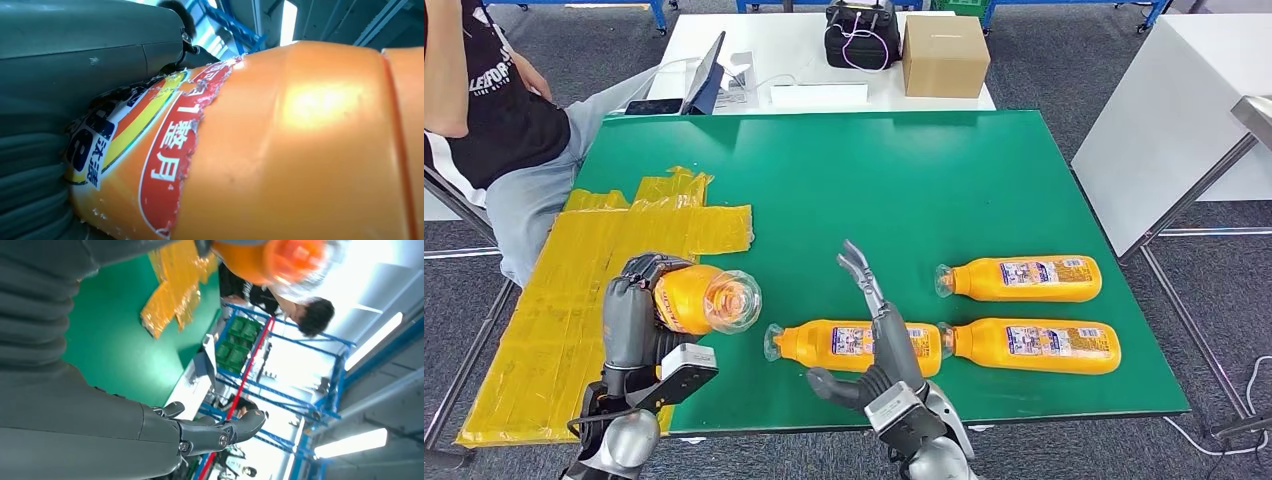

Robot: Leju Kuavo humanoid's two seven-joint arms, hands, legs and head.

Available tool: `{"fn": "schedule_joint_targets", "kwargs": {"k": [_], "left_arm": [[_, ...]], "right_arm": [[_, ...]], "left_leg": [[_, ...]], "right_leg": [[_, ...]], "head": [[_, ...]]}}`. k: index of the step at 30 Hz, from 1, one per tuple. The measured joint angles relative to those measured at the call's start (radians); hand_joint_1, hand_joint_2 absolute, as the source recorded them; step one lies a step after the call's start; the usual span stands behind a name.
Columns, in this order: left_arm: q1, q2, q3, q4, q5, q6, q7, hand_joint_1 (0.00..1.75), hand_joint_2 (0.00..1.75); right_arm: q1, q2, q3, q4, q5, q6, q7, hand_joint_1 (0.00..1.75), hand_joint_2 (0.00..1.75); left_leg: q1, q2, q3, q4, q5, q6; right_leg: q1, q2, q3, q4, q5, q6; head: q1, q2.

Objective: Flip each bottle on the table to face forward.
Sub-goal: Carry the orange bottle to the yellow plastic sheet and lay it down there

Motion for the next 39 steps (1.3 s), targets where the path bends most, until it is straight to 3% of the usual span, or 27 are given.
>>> {"fn": "schedule_joint_targets", "kwargs": {"k": [2,4,6,8,11,15,23,31,39], "left_arm": [[-0.005,0.005,0.008,0.023,-0.068,0.028,0.026,1.75,1.75],[-0.014,0.018,0.009,0.046,-0.262,0.084,0.123,1.75,1.75],[-0.042,0.059,-0.008,0.085,-0.564,0.126,0.304,1.75,1.75],[-0.093,0.115,-0.053,0.146,-0.767,0.12,0.481,1.75,1.75],[-0.193,0.177,-0.133,0.264,-0.777,0.074,0.609,1.75,1.75],[-0.312,0.201,-0.178,0.424,-0.756,0.02,0.618,1.75,1.75],[-0.507,0.192,-0.189,0.709,-0.755,-0.023,0.604,1.75,1.75],[-0.579,0.17,-0.185,0.843,-0.747,-0.042,0.583,1.75,1.75],[-0.581,0.168,-0.183,0.847,-0.745,-0.044,0.581,1.75,1.75]], "right_arm": [[0.003,-0.002,-0.01,-0.016,-0.01,0.004,-0.003,0.0,0.87],[0.007,-0.005,-0.017,-0.029,-0.029,0.007,-0.011,0.0,1.75],[0.008,-0.009,-0.022,-0.042,-0.05,0.008,-0.02,0.0,1.75],[0.008,-0.012,-0.024,-0.058,-0.059,0.001,-0.027,0.0,1.75],[0.008,-0.013,-0.026,-0.093,-0.052,-0.033,-0.041,0.0,1.75],[0.007,-0.013,-0.026,-0.148,-0.026,-0.097,-0.06,0.0,1.75],[-0.01,-0.014,-0.024,-0.218,0.005,-0.152,-0.065,0.0,1.75],[-0.023,-0.017,-0.016,-0.227,0.063,-0.194,-0.064,0.0,1.75],[-0.024,-0.017,-0.015,-0.227,0.067,-0.197,-0.063,0.0,1.75]], "left_leg": [[0.0,0.0,0.0,0.0,0.0,0.0],[0.0,0.0,0.0,0.0,0.0,0.0],[0.0,0.0,0.0,0.0,0.0,0.0],[0.0,0.0,0.0,0.0,0.001,-0.001],[0.001,0.0,-0.001,0.0,0.003,-0.003],[0.002,0.0,-0.002,0.0,0.005,-0.003],[0.002,0.0,-0.002,0.0,0.005,-0.003],[0.002,0.0,-0.003,0.0,0.005,-0.002],[0.002,0.0,-0.003,0.0,0.005,-0.002]], "right_leg": [[0.0,0.0,0.0,0.0,0.0,0.0],[0.0,0.0,0.0,0.0,0.0,0.0],[0.0,0.0,-0.001,0.0,0.0,0.0],[0.0,0.0,-0.002,0.0,0.001,-0.001],[0.001,0.0,-0.002,0.001,0.002,-0.003],[0.001,0.0,-0.003,0.001,0.004,-0.003],[0.001,0.0,-0.003,0.001,0.005,-0.003],[0.001,0.0,-0.004,0.001,0.005,-0.003],[0.001,0.0,-0.004,0.001,0.005,-0.003]], "head": [[0.0,0.0],[0.0,0.0],[0.0,0.0],[0.0,0.0],[0.0,0.0],[0.0,0.0],[0.0,0.0],[0.0,0.0],[0.0,0.0]]}}
